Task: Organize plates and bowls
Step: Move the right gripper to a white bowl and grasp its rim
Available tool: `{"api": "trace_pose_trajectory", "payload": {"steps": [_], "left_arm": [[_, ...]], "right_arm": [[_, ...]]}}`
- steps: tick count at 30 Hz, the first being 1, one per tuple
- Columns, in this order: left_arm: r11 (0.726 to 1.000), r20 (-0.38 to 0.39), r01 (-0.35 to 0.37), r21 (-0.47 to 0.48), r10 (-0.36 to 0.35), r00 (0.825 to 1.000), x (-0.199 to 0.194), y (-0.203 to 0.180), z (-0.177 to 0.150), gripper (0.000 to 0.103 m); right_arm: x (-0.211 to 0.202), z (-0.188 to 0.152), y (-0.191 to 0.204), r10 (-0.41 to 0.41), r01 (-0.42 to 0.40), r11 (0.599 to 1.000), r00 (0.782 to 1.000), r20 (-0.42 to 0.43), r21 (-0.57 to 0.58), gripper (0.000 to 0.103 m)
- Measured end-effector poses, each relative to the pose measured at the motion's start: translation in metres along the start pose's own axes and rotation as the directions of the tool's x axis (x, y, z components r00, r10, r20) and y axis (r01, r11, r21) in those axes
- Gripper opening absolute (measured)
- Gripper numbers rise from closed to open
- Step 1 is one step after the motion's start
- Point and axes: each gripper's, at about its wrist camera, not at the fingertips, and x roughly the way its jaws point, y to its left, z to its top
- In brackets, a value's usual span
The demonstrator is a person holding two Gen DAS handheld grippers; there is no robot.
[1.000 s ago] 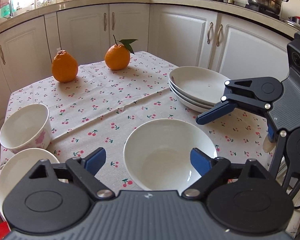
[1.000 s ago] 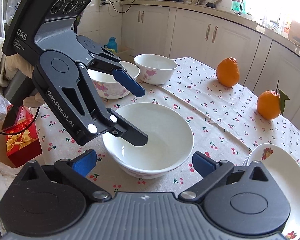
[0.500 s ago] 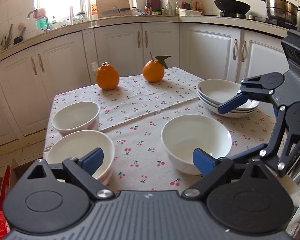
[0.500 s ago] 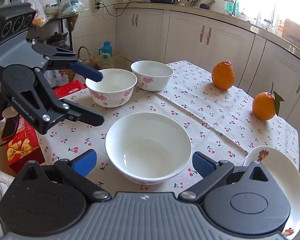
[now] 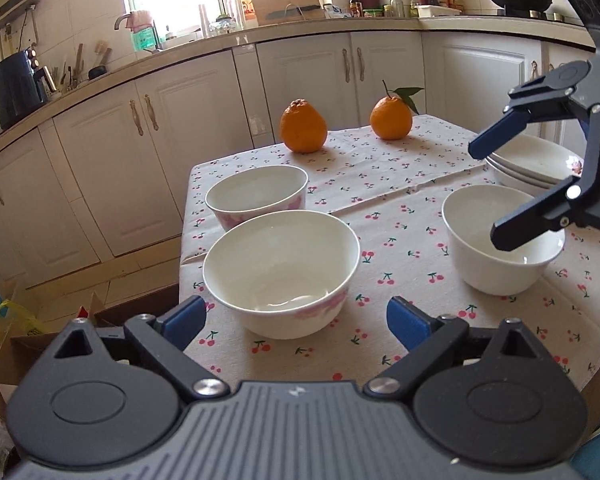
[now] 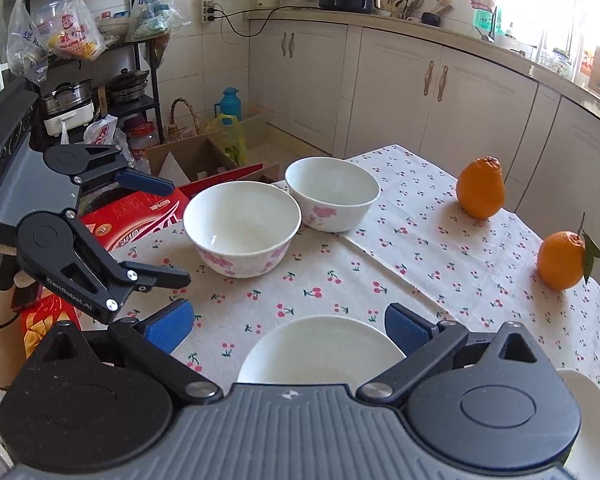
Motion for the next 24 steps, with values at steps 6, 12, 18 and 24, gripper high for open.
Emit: {"api": "trace_pose_trajectory", "payload": {"steps": [6,12,18,24], "left_arm": [[1.0,-0.005,0.012,-0.006,-0.012,1.0,0.011,0.009,-0.004,0.097],[0.999,-0.014,0.035,-0.018,-0.035,0.999,0.022,0.017,-0.004,0.096],[0.998,-0.026,0.059,-0.036,-0.06,0.998,0.028,0.024,-0.005,0.094],[0.995,-0.025,0.089,-0.052,-0.091,0.996,0.031,0.029,-0.005,0.089]], "right_arm": [[0.022,0.02,-0.003,0.036,-0.036,0.999,0.999,-0.023,0.016,0.103],[0.045,0.038,-0.009,0.079,-0.078,0.997,0.996,-0.046,0.018,0.102],[0.074,0.057,-0.018,0.133,-0.131,0.991,0.988,-0.079,0.026,0.099],[0.107,0.069,-0.025,0.197,-0.191,0.98,0.972,-0.132,0.056,0.087]]}}
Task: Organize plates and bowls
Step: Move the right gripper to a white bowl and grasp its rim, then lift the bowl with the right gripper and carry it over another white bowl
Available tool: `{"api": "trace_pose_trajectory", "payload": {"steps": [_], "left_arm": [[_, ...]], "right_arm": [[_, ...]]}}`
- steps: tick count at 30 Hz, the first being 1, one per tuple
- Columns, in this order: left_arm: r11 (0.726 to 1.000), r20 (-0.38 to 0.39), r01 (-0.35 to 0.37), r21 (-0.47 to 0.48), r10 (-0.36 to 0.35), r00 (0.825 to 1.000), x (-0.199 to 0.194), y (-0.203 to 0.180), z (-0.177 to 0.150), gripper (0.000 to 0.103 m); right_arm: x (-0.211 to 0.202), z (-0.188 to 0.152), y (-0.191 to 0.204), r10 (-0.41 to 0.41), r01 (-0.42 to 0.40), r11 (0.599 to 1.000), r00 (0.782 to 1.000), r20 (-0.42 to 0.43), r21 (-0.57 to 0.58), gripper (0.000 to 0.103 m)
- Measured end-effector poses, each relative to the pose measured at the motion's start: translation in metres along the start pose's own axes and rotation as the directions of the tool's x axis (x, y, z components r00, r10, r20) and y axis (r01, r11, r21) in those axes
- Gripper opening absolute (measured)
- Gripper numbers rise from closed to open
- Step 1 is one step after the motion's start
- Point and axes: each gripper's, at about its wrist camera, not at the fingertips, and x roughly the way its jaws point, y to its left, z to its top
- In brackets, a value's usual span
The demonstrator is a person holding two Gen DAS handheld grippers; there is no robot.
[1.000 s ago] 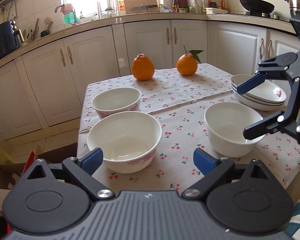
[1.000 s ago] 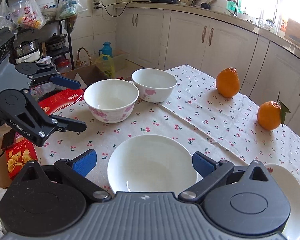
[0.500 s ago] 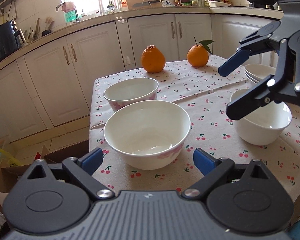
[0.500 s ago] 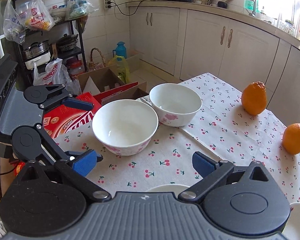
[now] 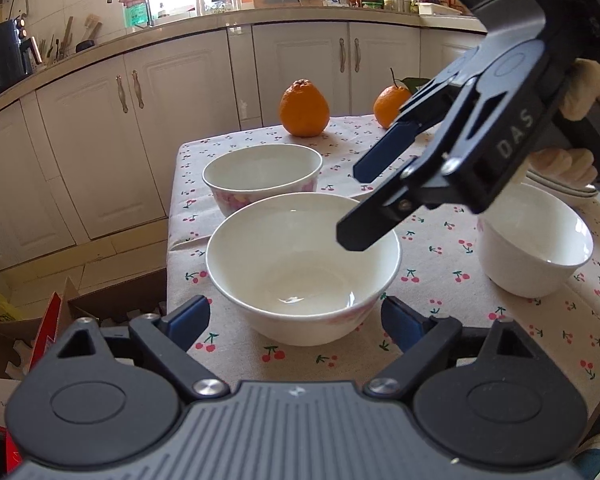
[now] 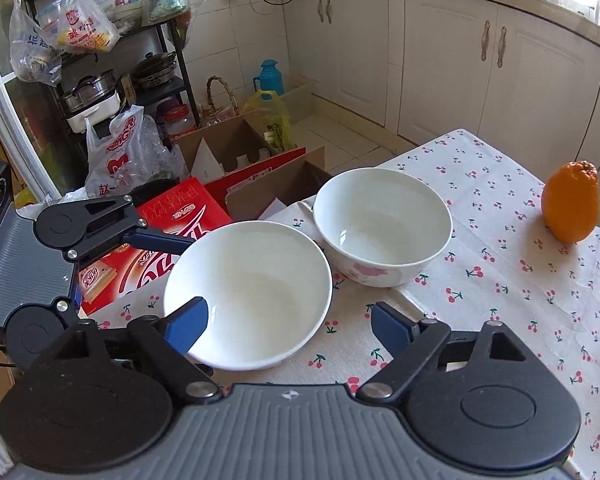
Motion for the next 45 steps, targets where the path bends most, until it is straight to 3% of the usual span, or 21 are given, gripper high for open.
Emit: {"api": "trace_pose_trajectory", "payload": {"steps": [19,31,45], "left_arm": [[0.999,-0.004,0.036,-0.008,-0.036,0.999,0.002,0.005,0.001,0.083],[0.999,-0.018,0.038,0.019,-0.037,0.999,-0.003,0.0,0.007,0.082],[0.993,-0.001,0.08,0.086,-0.08,0.997,-0.034,-0.033,0.027,0.082]], "right_arm": [[0.029,0.01,-0.011,0.091,-0.088,0.995,0.995,-0.047,0.048,0.059],[0.016,0.009,-0.006,0.092,-0.091,0.995,0.995,-0.028,0.039,0.059],[-0.046,-0.012,0.009,0.052,-0.052,0.998,0.998,0.022,0.026,0.059]]}}
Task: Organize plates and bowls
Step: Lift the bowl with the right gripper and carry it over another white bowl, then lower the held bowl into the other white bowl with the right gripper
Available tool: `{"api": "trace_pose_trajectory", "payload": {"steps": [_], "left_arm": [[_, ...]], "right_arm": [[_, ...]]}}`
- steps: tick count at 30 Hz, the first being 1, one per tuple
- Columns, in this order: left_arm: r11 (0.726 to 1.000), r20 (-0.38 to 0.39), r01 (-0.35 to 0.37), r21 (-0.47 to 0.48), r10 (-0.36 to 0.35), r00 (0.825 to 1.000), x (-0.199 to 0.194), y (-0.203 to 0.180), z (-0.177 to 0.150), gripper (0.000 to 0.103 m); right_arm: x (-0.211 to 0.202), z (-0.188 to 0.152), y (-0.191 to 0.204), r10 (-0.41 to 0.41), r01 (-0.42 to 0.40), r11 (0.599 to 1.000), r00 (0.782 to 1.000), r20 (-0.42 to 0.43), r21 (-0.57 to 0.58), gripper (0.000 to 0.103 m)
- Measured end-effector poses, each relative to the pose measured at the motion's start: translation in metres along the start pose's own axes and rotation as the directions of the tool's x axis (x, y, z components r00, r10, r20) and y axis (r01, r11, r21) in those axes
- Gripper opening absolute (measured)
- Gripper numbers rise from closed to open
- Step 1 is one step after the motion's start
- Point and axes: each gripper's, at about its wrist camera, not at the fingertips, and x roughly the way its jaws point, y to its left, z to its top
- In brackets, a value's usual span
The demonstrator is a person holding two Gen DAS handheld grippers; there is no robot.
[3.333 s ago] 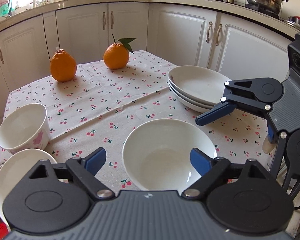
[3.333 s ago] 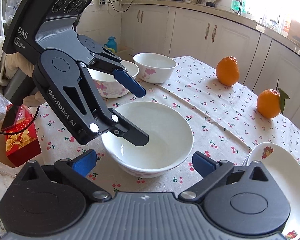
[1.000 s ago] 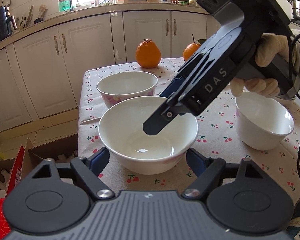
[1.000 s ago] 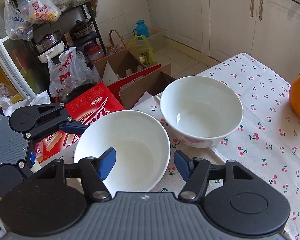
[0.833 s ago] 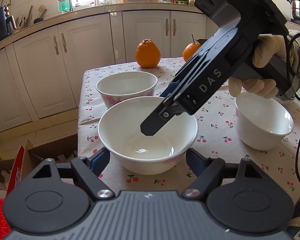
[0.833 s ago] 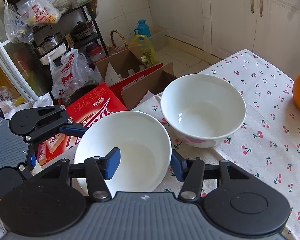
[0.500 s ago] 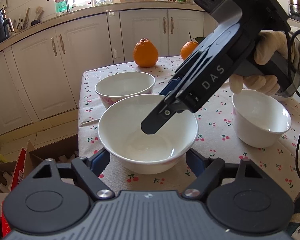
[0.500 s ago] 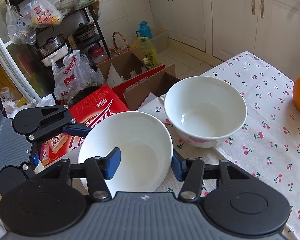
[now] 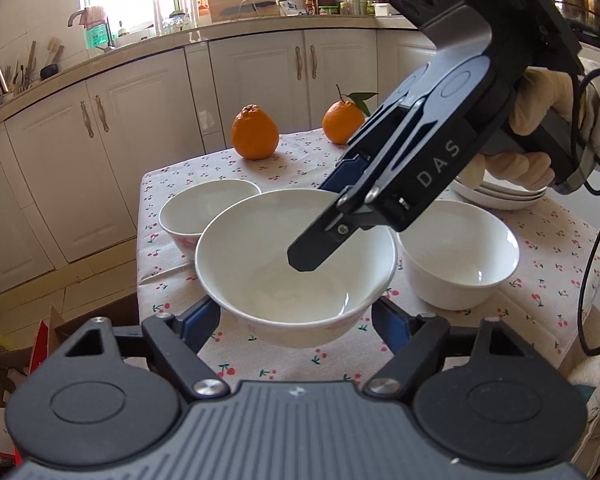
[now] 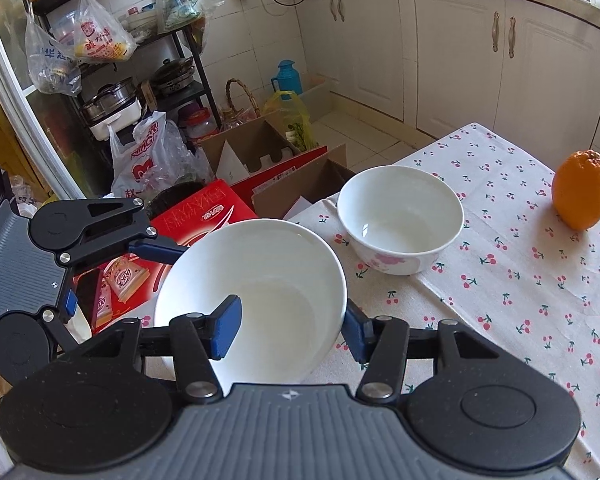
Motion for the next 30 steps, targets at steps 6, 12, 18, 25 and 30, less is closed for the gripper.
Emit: {"api": "trace_pose_trajectory", "payload": {"steps": [6,12,18,25,30], "left_arm": [[0.999,0.023,0.041,0.033,-0.042,0.999,-0.003,-0.02,0.012,0.083],[0.993,0.035,0.092,0.07,-0.095,0.995,0.003,-0.045,0.02,0.083],[0.984,0.034,0.15,0.092,-0.154,0.987,0.012,-0.066,0.027,0.083],[0.976,0.028,0.195,0.099,-0.198,0.98,0.02,-0.083,0.031,0.083],[0.972,0.015,0.214,0.093,-0.216,0.976,0.027,-0.088,0.032,0.083]], "right_arm": [[-0.03,-0.016,0.001,-0.048,0.048,0.999,0.998,0.032,0.011,0.06],[-0.059,-0.042,-0.003,-0.103,0.101,0.994,0.993,0.049,0.048,0.06],[-0.081,-0.066,-0.009,-0.151,0.146,0.985,0.987,0.053,0.088,0.06],[-0.095,-0.083,-0.014,-0.184,0.177,0.978,0.982,0.051,0.114,0.06],[-0.096,-0.09,-0.018,-0.194,0.187,0.974,0.98,0.042,0.127,0.061]]}}
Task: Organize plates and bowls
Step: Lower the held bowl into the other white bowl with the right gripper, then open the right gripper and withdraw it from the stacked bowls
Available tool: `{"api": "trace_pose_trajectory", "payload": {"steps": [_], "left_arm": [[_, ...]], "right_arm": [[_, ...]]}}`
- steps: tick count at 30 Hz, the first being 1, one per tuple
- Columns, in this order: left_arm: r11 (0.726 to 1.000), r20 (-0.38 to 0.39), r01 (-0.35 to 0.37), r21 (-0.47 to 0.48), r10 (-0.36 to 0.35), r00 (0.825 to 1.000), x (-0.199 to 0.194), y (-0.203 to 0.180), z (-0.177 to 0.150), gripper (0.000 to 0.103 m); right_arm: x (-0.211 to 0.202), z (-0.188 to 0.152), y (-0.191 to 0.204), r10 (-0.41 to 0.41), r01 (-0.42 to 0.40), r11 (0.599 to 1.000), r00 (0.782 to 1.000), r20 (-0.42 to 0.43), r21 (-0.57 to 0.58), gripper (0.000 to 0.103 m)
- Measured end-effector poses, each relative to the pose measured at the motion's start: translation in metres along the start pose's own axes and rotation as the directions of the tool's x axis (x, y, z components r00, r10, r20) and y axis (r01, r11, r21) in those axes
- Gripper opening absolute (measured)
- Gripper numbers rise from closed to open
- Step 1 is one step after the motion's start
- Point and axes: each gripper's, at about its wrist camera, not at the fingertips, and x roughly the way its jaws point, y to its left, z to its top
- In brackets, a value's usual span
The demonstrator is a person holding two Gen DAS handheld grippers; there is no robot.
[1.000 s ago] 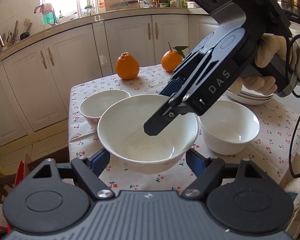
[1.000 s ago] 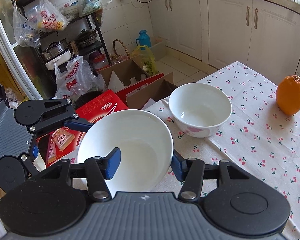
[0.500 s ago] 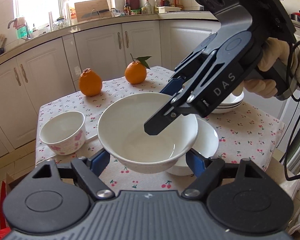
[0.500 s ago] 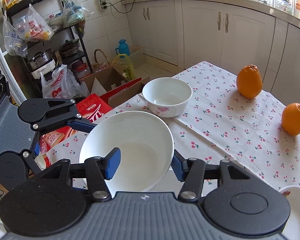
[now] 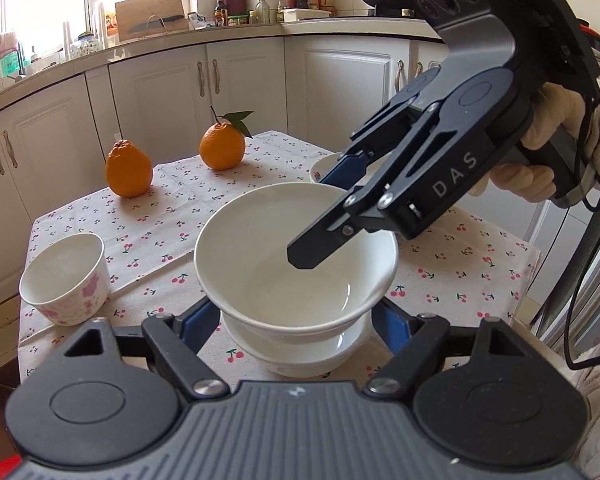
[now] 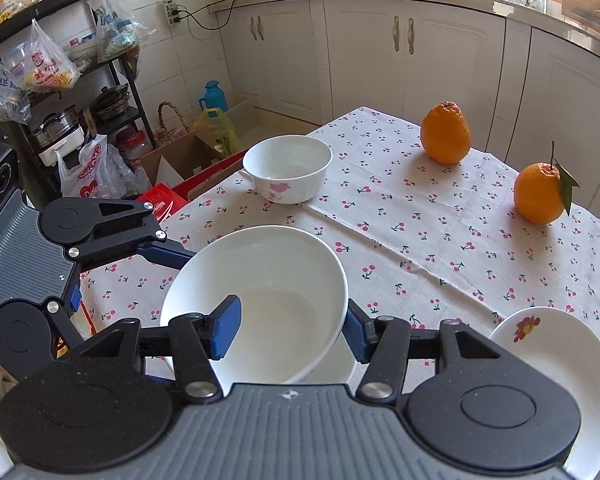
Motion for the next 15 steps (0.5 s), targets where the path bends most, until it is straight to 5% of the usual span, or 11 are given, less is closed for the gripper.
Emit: {"api": "trace_pose_trajectory", "payload": {"steps": [15], "left_arm": [[1.0,-0.038,0.027,-0.009,-0.028,0.999,0.014,0.0,-0.002,0.083]], "right_arm": [[0.011,-0.01,-0.01,0.003,-0.001,0.999,1.0,-0.031,0.037,0.061]]}}
